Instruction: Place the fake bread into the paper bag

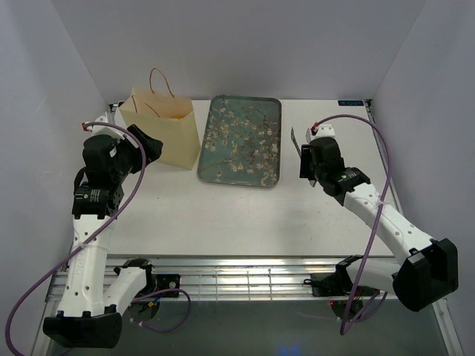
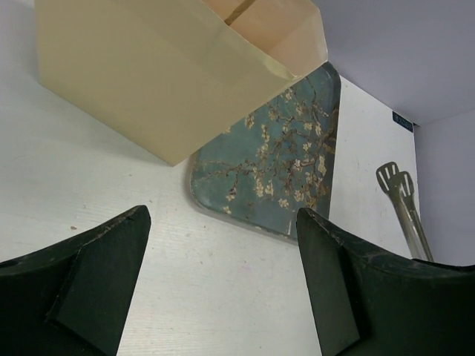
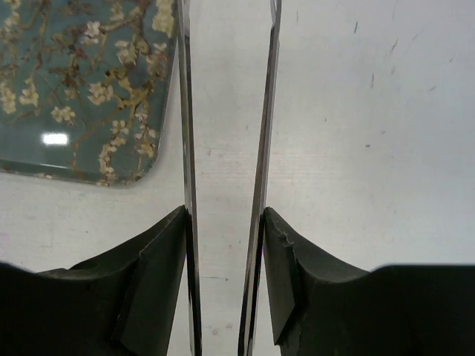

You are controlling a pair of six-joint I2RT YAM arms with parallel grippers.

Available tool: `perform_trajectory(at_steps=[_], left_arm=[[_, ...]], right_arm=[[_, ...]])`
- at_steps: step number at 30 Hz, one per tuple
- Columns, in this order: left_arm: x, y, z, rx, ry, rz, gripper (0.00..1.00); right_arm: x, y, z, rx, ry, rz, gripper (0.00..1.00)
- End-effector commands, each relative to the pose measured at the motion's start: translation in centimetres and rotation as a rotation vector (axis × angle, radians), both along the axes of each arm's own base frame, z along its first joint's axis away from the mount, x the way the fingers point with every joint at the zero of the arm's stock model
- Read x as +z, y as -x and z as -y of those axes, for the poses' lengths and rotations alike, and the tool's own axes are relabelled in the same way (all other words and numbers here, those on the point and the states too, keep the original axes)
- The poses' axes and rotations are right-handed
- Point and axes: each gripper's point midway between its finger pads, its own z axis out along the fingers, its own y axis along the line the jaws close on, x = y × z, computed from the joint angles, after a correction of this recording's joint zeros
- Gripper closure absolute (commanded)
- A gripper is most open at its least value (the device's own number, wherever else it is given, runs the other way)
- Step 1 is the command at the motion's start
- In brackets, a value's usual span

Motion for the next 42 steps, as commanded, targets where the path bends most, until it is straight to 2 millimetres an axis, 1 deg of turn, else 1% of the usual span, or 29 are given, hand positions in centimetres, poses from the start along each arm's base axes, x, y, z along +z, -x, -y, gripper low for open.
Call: perform_trajectory(at_steps=[1, 4, 5, 8, 9, 16, 21, 24, 30, 31, 33, 35, 36, 37, 38, 42], left_arm=[[0.0, -0.2, 1.1, -0.057, 0.042, 0.017, 0.1], [-0.4, -0.4, 1.5, -0.073, 0.049, 0.014, 0.1], [-0.8, -0.4, 1.7, -0.085, 0.057, 0.004, 0.1], [-1.5, -0.4, 2.2, -0.113, 0.07, -0.008, 0.1], [-1.6, -0.5, 2.4, -0.12, 0.074, -0.01, 0.1], [-3.1, -0.6, 3.5, -0.18, 0.104, -0.043, 0.1], [-4.3, -0.7, 4.3, -0.221, 0.134, -0.081, 0.1], [-4.7, -0.6, 4.7, -0.24, 0.149, -0.093, 0.1], [-4.8, -0.2, 5.2, -0.263, 0.169, -0.099, 0.1], [-4.7, -0.2, 5.2, -0.265, 0.169, -0.094, 0.1], [-4.8, 0.0, 5.4, -0.272, 0.175, -0.098, 0.1], [-5.1, -0.1, 5.5, -0.278, 0.182, -0.109, 0.1], [-5.1, -0.1, 5.6, -0.283, 0.186, -0.111, 0.1], [-5.3, -0.1, 5.6, -0.285, 0.188, -0.117, 0.1], [-5.5, -0.1, 5.7, -0.285, 0.19, -0.122, 0.1], [-6.4, -0.1, 6.1, -0.299, 0.216, -0.141, 0.1]], right_arm=[[-0.8, 0.1, -0.2, -0.043, -0.109, -0.001, 0.51], [-2.1, 0.2, 0.2, -0.062, -0.125, -0.02, 0.51], [-3.1, 0.6, 0.2, -0.055, -0.129, -0.044, 0.51], [-4.1, 0.8, -0.1, -0.047, -0.151, -0.054, 0.5], [-4.9, 1.0, 0.1, -0.052, -0.146, -0.071, 0.5], [-6.9, 1.3, -0.1, -0.044, -0.137, -0.112, 0.47], [-7.6, 1.3, -0.1, -0.043, -0.132, -0.13, 0.46], [-8.2, 1.4, -0.2, -0.035, -0.123, -0.149, 0.44], [-9.1, 1.6, -0.4, -0.02, -0.121, -0.179, 0.37], [-9.2, 1.7, -0.3, -0.022, -0.119, -0.181, 0.34], [-9.1, 1.8, -0.4, -0.018, -0.12, -0.179, 0.31], [-9.0, 1.9, -0.4, -0.01, -0.118, -0.178, 0.23], [-8.7, 1.9, -0.4, -0.007, -0.123, -0.173, 0.04], [-8.7, 1.9, -0.4, -0.006, -0.124, -0.171, 0.0], [-8.5, 2.0, -0.5, -0.004, -0.129, -0.17, 0.1], [-8.2, 2.4, -0.5, -0.003, -0.138, -0.175, 0.1]])
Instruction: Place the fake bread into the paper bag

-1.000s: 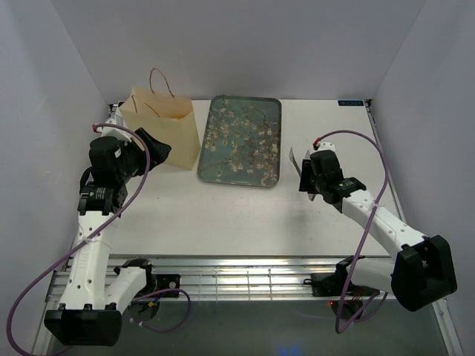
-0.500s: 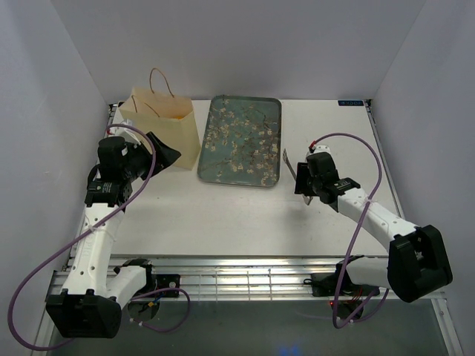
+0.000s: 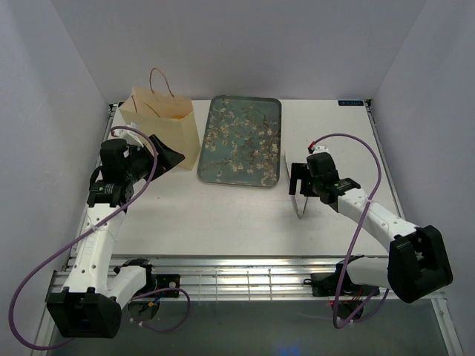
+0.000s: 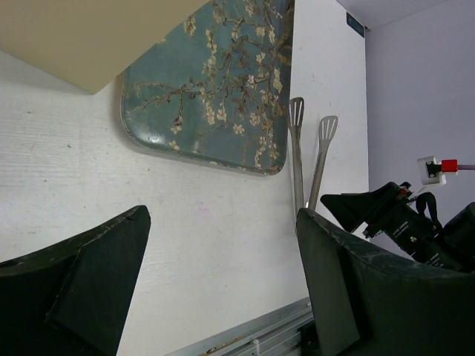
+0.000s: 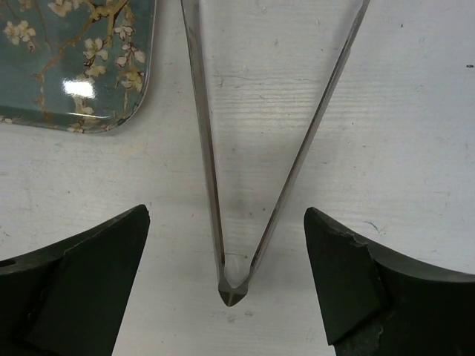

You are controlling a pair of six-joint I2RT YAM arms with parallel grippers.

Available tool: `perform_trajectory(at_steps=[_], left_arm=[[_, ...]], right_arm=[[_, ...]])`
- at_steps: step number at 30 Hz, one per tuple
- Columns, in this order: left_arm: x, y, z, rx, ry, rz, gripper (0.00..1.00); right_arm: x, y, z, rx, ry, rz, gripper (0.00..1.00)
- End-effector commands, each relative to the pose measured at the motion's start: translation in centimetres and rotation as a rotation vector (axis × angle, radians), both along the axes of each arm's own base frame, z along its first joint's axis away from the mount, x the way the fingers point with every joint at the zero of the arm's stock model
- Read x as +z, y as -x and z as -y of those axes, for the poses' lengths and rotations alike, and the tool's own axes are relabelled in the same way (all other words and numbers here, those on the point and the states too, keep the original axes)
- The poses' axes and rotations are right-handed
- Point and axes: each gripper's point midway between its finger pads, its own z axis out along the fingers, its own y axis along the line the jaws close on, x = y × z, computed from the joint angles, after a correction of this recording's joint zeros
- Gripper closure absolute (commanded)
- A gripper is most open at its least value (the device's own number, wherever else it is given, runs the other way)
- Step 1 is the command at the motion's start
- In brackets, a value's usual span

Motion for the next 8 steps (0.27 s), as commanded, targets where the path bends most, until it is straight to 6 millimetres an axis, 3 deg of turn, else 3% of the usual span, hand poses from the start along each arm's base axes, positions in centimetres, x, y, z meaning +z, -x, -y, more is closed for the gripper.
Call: perform_trajectory(at_steps=[1, 5, 7, 8], left_arm=[[-0.4, 0.1, 0.7, -0.031, 0.042, -0.005, 0.1], [-0.9, 0.5, 1.8, -0.074, 0.112, -0.006, 0.09], [-0.1, 0.5, 2.5, -0.114, 0.15, 0.05, 0.03], [-1.0, 1.3, 3.2, -0.144, 0.197, 0.026, 0.02]], right_arm=[[1.4, -0.2, -0.3, -0.006, -0.038, 0.039, 0.1], [1.4, 0.9, -1.4, 0.04, -0.096, 0.002, 0.1], [2.8, 1.4, -3.4, 0.135, -0.206, 0.072, 0.1], [3.2, 2.0, -4.1, 0.182, -0.242, 0.086, 0.1]])
